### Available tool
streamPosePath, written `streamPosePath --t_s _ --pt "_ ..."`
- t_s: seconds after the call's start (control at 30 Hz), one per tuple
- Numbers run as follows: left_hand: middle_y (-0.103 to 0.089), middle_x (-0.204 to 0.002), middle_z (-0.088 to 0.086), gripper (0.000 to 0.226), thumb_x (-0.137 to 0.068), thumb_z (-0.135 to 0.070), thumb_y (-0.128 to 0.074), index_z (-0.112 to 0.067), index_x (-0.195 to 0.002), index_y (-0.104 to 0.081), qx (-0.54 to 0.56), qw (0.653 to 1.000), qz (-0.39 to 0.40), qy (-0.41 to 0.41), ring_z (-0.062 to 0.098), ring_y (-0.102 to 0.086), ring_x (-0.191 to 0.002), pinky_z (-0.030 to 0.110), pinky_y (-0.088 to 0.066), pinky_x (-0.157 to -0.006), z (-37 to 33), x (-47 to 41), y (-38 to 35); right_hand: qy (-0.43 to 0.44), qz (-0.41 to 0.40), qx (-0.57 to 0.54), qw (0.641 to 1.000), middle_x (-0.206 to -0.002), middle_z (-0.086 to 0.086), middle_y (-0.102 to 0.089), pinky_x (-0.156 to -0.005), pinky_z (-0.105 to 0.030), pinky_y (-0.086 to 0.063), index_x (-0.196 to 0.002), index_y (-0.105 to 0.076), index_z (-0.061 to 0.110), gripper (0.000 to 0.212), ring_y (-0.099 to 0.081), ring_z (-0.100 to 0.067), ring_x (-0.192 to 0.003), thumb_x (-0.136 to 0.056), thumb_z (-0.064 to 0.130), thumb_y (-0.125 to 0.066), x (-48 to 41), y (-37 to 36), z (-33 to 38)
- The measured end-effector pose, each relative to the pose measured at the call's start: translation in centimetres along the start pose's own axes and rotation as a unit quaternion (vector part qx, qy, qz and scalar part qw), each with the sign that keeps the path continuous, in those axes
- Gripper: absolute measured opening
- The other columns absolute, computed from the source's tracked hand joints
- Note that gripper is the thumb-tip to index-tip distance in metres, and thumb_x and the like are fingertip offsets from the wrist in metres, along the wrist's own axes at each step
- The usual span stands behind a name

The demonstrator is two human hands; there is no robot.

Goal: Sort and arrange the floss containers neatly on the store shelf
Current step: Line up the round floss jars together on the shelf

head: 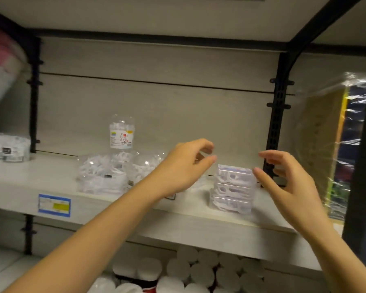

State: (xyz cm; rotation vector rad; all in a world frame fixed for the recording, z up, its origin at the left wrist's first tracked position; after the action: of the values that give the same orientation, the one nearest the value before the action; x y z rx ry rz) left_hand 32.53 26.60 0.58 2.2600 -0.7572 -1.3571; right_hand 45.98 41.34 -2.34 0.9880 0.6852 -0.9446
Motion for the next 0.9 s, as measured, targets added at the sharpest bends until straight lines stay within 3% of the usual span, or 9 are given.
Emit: streamPosePath --t_s 0.07,0.1,0.2,0.27,0.37,0.47,0.57,0.77,0.9 --pt "-0.069 -0.082 -0.003 0.014 -0.091 -0.016 -0.054 -0.016 -0.094 -0.067 0.036 0.995 -0.089 -0.035 0.006 -0.061 -0.073 0.023 -0.051 -0.069 0.1 2.6 2.6 0.017 -0.025 -0.049 0.998 -0.089 0.017 -0.063 -0.073 -0.018 -0.049 -0.095 -0.055 0.032 0.017 -0.059 -0.005 -0.085 -0.079 0.033 -0.061 1.2 -0.1 1.5" --pt "-0.067 -0.071 -0.005 0.014 -0.090 -0.015 -0.054 -0.018 -0.088 -0.068 0.032 0.992 -0.120 -0.037 0.007 -0.059 -0.068 0.018 -0.047 -0.059 0.5 4.1 4.0 0.021 -0.023 -0.071 0.997 -0.085 0.011 -0.063 -0.068 -0.018 -0.048 -0.087 -0.055 0.030 0.012 -0.059 -0.009 -0.078 -0.078 0.028 -0.063 1.8 -0.5 2.1" --pt "-0.062 -0.067 -0.007 0.015 -0.088 -0.020 -0.055 -0.025 -0.083 -0.068 0.021 0.984 -0.176 -0.016 0.005 -0.055 -0.062 0.009 -0.039 -0.051 3.5 7.9 7.7 0.033 0.027 -0.097 0.994 -0.067 0.000 -0.057 -0.056 -0.017 -0.040 -0.069 -0.050 0.028 0.022 -0.051 -0.017 -0.060 -0.077 0.017 -0.067 3.2 -2.7 3.9" --pt "-0.062 -0.065 -0.013 0.017 -0.087 -0.019 -0.057 -0.029 -0.081 -0.069 0.021 0.981 -0.190 0.021 0.003 -0.054 -0.059 0.009 -0.038 -0.050 6.8 9.7 9.7 0.027 0.075 -0.099 0.992 -0.064 0.000 -0.056 -0.052 -0.012 -0.039 -0.066 -0.049 0.027 0.025 -0.051 -0.016 -0.059 -0.077 0.015 -0.067 3.6 -5.0 5.2" --pt "-0.063 -0.067 -0.012 0.018 -0.086 -0.017 -0.057 -0.031 -0.084 -0.068 0.031 0.982 -0.175 0.061 0.005 -0.055 -0.058 0.014 -0.039 -0.049 11.1 11.4 12.0 0.008 0.101 -0.113 0.988 -0.081 0.012 -0.062 -0.065 -0.011 -0.048 -0.083 -0.056 0.027 0.013 -0.061 -0.005 -0.078 -0.077 0.028 -0.067 3.1 -8.6 7.5" --pt "-0.064 -0.073 -0.004 0.019 -0.086 -0.018 -0.056 -0.034 -0.086 -0.066 0.061 0.985 -0.147 0.068 0.017 -0.057 -0.065 0.027 -0.045 -0.056 13.6 11.8 13.6 -0.030 0.091 -0.077 0.992 -0.109 0.025 -0.052 -0.075 -0.011 -0.050 -0.111 -0.049 0.035 0.042 -0.056 0.004 -0.098 -0.074 0.050 -0.061 1.5 -12.1 9.4" --pt "-0.063 -0.069 0.000 0.014 -0.081 -0.031 -0.055 -0.036 -0.082 -0.068 0.093 0.988 -0.106 0.061 0.021 -0.056 -0.064 0.032 -0.046 -0.058 15.2 11.9 14.9 -0.043 0.096 -0.020 0.994 -0.120 0.023 -0.043 -0.087 -0.024 -0.049 -0.129 -0.037 0.035 0.067 -0.050 -0.001 -0.106 -0.071 0.063 -0.057 -0.2 -14.9 11.2" --pt "-0.066 -0.071 -0.002 0.023 -0.065 -0.045 -0.052 -0.042 -0.080 -0.069 0.125 0.989 -0.054 0.052 0.016 -0.062 -0.069 0.032 -0.053 -0.063 17.3 12.8 16.5 -0.058 0.132 0.172 0.975 -0.136 0.010 -0.045 -0.097 -0.032 -0.044 -0.135 -0.034 0.029 0.080 -0.045 -0.010 -0.120 -0.070 0.070 -0.055 -1.1 -17.2 12.8" --pt "-0.067 -0.082 -0.011 0.004 -0.077 -0.038 -0.069 -0.040 -0.080 -0.069 0.122 0.990 -0.068 0.027 0.012 -0.061 -0.077 0.025 -0.052 -0.061 17.1 12.5 16.4 -0.050 0.097 0.170 0.979 -0.130 0.006 -0.052 -0.095 -0.034 -0.046 -0.130 -0.042 0.025 0.077 -0.050 -0.012 -0.115 -0.067 0.067 -0.060 -1.4 -17.0 14.1"
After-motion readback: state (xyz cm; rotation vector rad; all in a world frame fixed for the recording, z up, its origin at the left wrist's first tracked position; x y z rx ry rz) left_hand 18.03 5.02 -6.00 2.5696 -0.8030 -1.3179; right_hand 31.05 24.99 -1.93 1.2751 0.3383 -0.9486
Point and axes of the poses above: each hand's wrist, its own x-axis away from the middle knuckle, its own y-axis out of the back of the hand, z = x × y, the point moved 2 cm from there along -x, towards the middle knuckle
